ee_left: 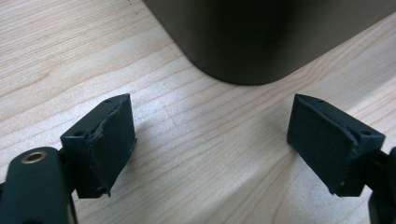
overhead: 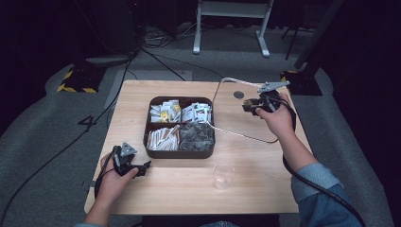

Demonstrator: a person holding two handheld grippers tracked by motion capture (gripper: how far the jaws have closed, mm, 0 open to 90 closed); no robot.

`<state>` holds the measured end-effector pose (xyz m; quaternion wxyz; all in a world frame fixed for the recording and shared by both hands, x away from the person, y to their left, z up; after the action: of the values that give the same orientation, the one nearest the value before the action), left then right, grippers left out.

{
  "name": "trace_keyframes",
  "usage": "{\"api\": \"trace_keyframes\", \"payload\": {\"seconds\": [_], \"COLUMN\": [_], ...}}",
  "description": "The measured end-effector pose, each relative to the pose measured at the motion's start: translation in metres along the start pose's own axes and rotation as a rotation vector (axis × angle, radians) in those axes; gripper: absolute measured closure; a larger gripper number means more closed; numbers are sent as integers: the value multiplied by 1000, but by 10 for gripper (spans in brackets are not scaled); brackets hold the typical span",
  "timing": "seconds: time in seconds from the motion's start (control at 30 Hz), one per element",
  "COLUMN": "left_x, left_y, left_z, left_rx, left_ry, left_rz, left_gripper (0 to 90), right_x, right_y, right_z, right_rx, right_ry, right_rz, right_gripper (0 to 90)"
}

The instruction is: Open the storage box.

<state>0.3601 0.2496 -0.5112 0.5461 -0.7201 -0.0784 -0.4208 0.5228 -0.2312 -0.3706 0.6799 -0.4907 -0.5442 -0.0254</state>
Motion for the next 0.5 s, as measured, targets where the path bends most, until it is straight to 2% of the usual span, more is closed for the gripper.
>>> {"api": "trace_keyframes", "payload": {"seconds": [0.13,0.5], "left_x": [-1,-3], "left_y": [-1,-3], "left_z": [2,2], "left_rx": [2,5], "left_ry": [2,2], "left_rz": [-2,0], "left_gripper": [155,155], "right_x": [-13,-44], "right_y": [-1,0], "right_z": [-12,-43], "right_rx": [-13,-76], "right_ry": [22,86], "right_rz": [-13,19], "right_gripper": [586,586]}}
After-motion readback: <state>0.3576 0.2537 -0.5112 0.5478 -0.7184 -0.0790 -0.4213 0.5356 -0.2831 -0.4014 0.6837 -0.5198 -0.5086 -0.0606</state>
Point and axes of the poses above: each handheld gripper's, and its own axes: y roughly forward along the jaws, x roughly out of its top, z roughly to its left, the point moved 1 cm from there along y, roughly forward along the jaws, and after that the axes turned 1 degree about -x, right-handed, at the moved point
